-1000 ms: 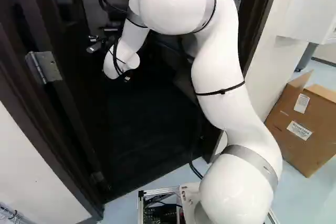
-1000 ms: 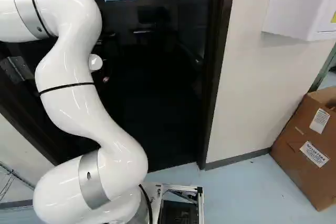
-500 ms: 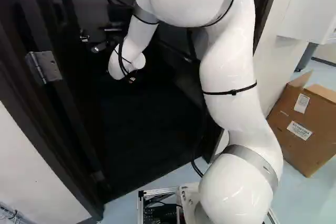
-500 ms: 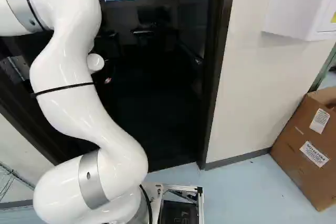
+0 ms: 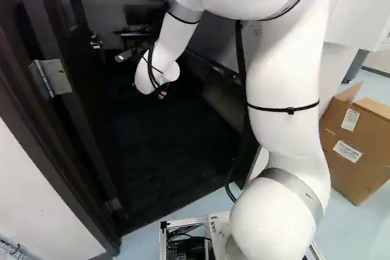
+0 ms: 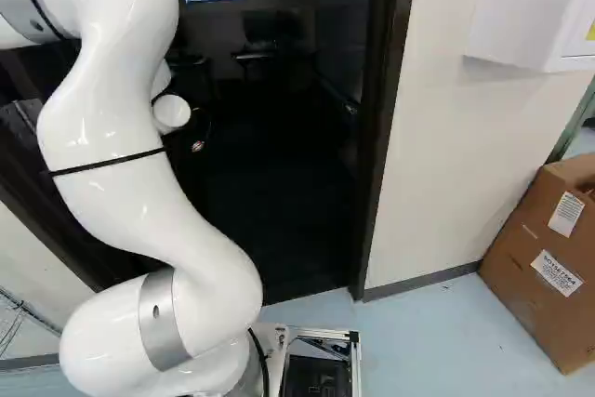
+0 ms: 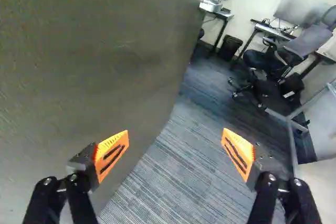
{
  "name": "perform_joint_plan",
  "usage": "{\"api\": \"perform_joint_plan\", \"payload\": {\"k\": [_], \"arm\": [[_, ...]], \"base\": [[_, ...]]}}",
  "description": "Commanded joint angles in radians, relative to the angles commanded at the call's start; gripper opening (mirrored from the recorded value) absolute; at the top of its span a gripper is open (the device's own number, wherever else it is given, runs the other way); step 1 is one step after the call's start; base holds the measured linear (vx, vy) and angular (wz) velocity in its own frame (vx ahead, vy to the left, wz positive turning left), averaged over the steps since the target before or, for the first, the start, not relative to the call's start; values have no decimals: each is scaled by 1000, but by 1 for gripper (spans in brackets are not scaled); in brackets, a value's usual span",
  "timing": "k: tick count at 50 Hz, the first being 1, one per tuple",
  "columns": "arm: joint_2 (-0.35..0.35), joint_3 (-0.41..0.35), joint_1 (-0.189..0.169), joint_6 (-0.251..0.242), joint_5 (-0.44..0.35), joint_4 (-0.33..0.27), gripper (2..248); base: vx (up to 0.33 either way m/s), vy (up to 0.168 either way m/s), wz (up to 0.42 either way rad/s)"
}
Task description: Open the door and move inside
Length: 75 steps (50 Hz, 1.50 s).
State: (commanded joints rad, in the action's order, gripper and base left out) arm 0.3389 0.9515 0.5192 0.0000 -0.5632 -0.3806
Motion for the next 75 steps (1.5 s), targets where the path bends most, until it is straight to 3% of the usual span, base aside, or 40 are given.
{"api": "perform_joint_plan", "payload": {"k": [34, 75], "arm": [[-159, -186, -60, 0, 0, 5, 247], [-356, -394, -149, 0, 0, 90, 247]], "base": [[0, 0, 0], [0, 0, 0]]}}
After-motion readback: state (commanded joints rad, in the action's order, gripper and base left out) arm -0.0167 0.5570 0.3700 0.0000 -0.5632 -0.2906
